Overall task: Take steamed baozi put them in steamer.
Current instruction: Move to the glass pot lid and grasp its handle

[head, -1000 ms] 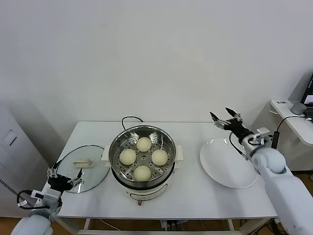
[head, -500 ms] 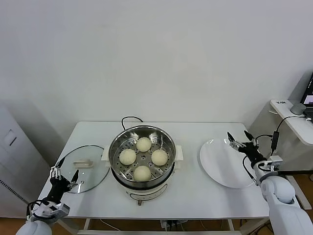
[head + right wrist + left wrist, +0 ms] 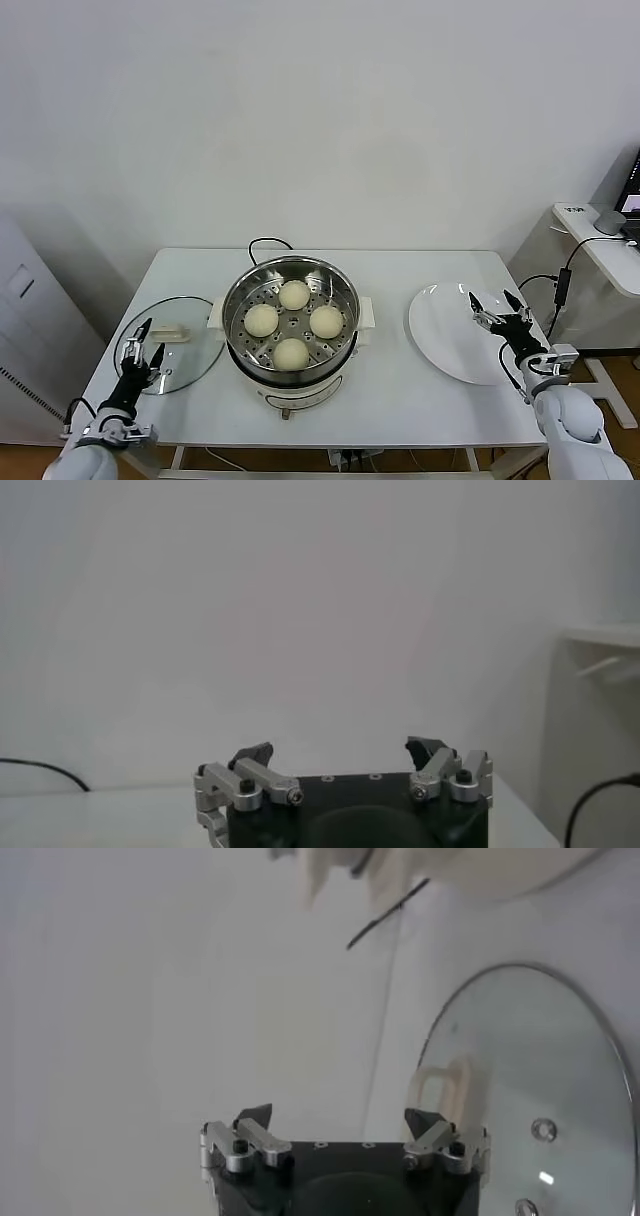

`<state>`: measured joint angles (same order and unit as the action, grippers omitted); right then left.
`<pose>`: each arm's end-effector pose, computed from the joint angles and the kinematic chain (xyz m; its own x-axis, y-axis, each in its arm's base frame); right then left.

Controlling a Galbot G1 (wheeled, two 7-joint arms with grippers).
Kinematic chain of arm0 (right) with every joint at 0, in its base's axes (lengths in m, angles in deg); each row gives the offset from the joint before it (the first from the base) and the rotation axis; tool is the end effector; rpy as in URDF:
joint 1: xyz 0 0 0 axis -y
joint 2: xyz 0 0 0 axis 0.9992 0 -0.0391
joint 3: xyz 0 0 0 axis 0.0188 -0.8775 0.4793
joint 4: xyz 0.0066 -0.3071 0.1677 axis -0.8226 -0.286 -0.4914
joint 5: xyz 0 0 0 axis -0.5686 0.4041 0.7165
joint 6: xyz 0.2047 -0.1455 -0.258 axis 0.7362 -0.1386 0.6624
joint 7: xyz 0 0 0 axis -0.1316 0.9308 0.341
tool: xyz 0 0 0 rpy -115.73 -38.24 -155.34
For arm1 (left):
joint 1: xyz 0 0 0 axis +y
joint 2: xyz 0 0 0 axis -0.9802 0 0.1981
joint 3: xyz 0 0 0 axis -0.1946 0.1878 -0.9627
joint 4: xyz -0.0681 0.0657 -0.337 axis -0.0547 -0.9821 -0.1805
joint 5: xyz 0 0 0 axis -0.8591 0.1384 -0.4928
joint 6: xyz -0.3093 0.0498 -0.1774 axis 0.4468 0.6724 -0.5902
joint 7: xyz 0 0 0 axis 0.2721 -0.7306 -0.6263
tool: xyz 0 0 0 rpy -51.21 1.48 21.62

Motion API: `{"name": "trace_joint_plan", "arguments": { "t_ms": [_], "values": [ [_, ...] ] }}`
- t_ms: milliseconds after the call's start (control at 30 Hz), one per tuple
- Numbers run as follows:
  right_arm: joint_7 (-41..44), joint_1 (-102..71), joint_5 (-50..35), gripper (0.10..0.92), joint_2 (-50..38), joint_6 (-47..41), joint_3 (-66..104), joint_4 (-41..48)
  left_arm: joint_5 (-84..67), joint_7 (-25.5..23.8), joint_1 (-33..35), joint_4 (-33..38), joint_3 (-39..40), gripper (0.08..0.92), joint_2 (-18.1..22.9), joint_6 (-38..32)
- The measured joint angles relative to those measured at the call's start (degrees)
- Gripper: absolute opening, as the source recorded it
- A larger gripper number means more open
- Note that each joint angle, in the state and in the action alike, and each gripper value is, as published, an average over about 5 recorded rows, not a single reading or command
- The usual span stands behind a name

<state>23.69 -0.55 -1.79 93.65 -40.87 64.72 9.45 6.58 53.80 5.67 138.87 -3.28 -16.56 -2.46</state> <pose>0.3296 -0.2392 -0.3648 -0.9952 -0.0811 0.0539 -0.0766 0.9937 0.0820 0.2556 0.1714 -0.3926 -0.9967 0.0351 0.0731 0.0742 0.0303 0.9968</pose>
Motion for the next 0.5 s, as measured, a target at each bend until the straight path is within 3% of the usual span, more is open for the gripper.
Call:
{"name": "trace_joint_plan", "arguments": {
  "t_ms": [500],
  "values": [
    [1.5,-0.7,2.5,0.823,1.6,0.8,0.8,1.2,9.1,1.3,-8.0,-9.9,0.8,0.823,2.6,-1.6]
  ]
}}
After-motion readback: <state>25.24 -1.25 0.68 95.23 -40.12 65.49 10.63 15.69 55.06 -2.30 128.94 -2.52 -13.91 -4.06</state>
